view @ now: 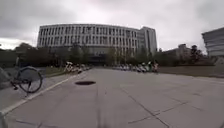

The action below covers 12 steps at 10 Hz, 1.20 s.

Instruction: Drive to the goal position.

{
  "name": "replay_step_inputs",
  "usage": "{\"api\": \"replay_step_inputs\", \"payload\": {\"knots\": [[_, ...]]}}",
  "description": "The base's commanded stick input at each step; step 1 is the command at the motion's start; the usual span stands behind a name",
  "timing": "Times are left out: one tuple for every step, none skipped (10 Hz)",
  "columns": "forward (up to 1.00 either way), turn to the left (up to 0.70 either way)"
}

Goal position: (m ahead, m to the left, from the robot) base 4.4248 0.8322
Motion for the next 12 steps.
{"api": "replay_step_inputs", "payload": {"knots": [[0.70, 0.06], [0.70, 0.00], [0.70, 0.00], [0.70, 0.00], [0.70, 0.00], [0.70, 0.00], [0.70, 0.00], [0.70, 0.00], [0.70, 0.00], [0.70, 0.00], [0.70, 0.00], [0.70, 0.00]]}}
